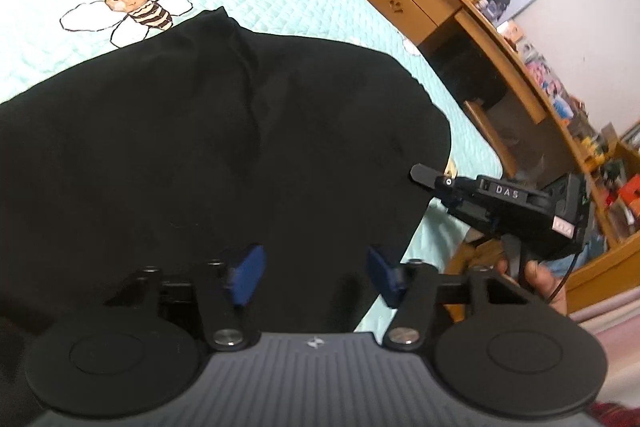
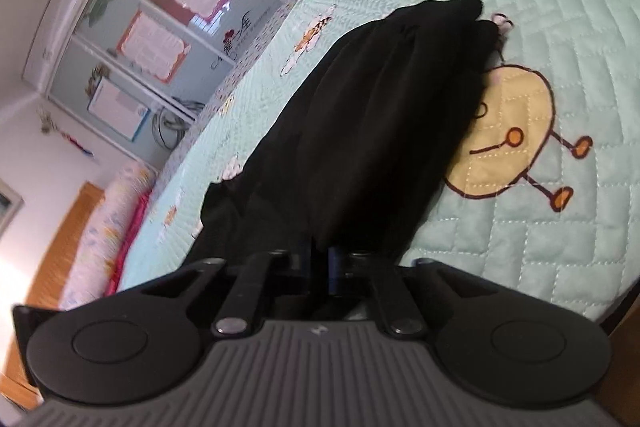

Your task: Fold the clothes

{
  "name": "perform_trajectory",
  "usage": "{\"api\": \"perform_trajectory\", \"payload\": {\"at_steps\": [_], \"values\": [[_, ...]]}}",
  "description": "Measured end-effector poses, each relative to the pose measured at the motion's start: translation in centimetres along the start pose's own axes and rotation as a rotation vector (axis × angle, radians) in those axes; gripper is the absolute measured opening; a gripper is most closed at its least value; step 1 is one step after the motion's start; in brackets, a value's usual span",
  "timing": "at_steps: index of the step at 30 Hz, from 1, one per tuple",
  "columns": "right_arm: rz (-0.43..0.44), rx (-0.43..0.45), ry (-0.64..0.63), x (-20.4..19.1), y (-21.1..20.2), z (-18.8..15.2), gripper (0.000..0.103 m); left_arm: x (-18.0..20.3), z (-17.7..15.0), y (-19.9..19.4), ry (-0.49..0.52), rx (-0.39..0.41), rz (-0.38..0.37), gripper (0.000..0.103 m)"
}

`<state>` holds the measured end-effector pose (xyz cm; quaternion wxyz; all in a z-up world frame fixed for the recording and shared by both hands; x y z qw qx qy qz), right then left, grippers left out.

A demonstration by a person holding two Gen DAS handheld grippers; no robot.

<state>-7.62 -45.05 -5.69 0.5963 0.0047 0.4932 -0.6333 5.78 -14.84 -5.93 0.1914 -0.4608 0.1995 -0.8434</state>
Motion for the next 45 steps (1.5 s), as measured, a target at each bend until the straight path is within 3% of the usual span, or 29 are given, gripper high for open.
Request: {"api": "perform_trajectory", "payload": {"at_steps": [2,5,12,17,20,22,27,31,33,35,36,38,42,45], "values": [[0.016,-0.008,0.012,0.3,-0.1,-0.3,0.005,-0.3,-0.2,-0.3,0.003,-0.016,0.006,0.039],[0.045,-0.024,0.039,0.8,-0.3,-0.9,0.005,-0.7,-0.6,-1.2,-0.004,-0.049,0.020,0.037],[0.084,-0.047,0.155,3.1,0.4,-1.0,0.004,-0.7,-1.3,-1.2,0.052,-0.097,0.052,0.036],[0.068,-0.063,0.134,3.0,-0.7,-1.0,0.007,-1.0,-1.3,-1.2,0.049,-0.110,0.047,0.038],[0.004,0.016,0.100,2.6,-2.9,0.0,0.009,-1.3,-1.3,-1.4,0.031,-0.109,0.033,0.038],[-0.042,0.073,0.074,2.3,-4.5,0.6,0.019,-1.3,-1.3,-1.6,0.027,-0.110,0.029,0.038],[0.040,0.185,0.051,0.8,-5.1,4.2,0.019,0.0,-0.6,-2.5,0.043,-0.055,0.002,0.048],[0.032,0.169,0.043,0.6,-1.8,7.5,0.019,1.0,0.3,-2.1,0.072,0.006,-0.036,0.058],[0.048,0.120,0.075,1.6,0.5,8.4,0.019,0.2,-0.2,-0.9,0.060,-0.034,0.012,0.058],[-0.003,0.049,0.165,3.7,2.7,8.1,0.014,-0.8,-0.8,-0.5,0.037,-0.048,0.031,0.056],[-0.022,0.012,0.196,5.1,3.7,7.4,0.000,-1.1,-1.0,-0.9,0.023,-0.041,0.022,0.056],[0.030,0.035,0.203,6.5,3.7,5.8,0.000,-1.8,-1.4,-1.8,-0.006,-0.026,0.003,0.052],[-0.055,0.065,0.127,5.2,2.3,5.4,0.000,-2.2,-1.4,-2.5,-0.040,-0.027,-0.013,0.050],[-0.068,0.072,0.150,4.9,2.0,5.7,0.000,-2.0,-1.7,-2.6,-0.025,-0.024,-0.003,0.050]]}}
Point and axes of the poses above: each gripper's, at about its wrist camera, not at the fingertips, and y roughly the way its jaws point, x to its right, z to its top, the point moved 1 cm from there along y, roughly the way its jaws point, and after that the axes turned 14 degrees about -z, right-handed, at the moved point
